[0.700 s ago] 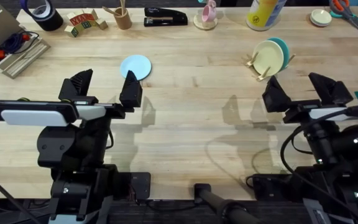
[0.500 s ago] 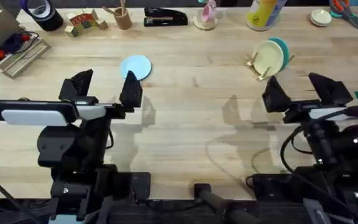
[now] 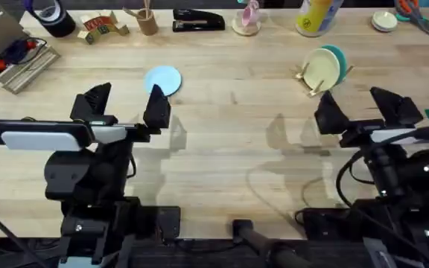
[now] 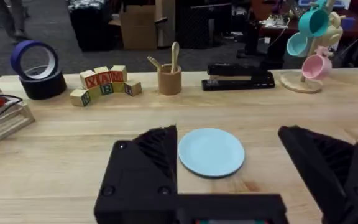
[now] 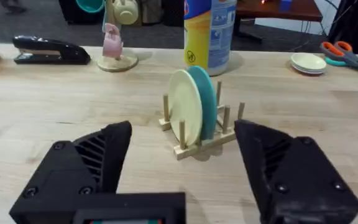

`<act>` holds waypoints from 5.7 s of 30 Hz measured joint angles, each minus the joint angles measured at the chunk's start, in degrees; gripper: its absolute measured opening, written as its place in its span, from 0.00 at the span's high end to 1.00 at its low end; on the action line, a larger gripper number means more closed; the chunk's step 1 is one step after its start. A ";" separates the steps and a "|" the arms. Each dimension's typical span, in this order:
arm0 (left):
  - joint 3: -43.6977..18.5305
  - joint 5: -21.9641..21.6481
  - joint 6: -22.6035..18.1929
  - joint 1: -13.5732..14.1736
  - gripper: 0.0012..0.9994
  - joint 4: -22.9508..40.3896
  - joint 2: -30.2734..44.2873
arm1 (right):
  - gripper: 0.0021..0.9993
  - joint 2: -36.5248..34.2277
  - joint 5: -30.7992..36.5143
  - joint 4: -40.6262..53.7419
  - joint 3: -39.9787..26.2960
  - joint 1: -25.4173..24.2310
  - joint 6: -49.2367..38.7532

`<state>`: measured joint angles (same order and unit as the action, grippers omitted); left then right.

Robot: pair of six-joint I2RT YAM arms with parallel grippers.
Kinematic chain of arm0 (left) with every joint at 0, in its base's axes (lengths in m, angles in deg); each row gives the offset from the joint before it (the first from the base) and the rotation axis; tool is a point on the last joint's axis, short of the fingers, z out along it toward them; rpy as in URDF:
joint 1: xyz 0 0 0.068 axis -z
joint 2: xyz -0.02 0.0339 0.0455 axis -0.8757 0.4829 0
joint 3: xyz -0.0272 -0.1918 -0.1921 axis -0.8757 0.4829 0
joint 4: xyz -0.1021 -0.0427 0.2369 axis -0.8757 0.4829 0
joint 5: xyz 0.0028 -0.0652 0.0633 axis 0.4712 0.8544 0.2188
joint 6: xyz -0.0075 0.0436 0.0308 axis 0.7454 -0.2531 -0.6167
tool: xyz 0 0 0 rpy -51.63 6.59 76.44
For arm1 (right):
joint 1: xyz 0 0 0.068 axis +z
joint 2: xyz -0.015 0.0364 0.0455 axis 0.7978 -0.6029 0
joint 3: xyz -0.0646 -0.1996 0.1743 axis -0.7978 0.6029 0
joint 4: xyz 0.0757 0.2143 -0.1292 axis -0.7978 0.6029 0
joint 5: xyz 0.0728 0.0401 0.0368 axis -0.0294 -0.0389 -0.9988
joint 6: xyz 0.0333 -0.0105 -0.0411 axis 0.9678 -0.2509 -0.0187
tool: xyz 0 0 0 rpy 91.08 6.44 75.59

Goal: Pick up the plates from the table one by one and place each into a slot on the dish rack.

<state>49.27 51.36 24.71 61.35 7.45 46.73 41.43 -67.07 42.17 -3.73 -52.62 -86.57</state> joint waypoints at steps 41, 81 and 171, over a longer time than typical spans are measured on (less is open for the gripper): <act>-94.80 1.43 -0.20 0.00 0.01 81.76 48.76 | 0.01 -46.64 -0.22 73.93 -85.82 0.00 -2.32; -106.60 5.33 -0.58 0.00 0.96 95.49 71.87 | 0.01 -71.31 -0.22 90.60 -108.32 0.00 -2.56; -106.62 51.18 -34.99 -25.11 0.96 89.12 131.01 | 0.00 -71.31 -0.22 90.54 -108.32 0.00 -2.57</act>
<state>-57.35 102.54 -10.28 36.24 96.57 177.74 -29.88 -67.29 132.71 -112.05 -52.62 -89.14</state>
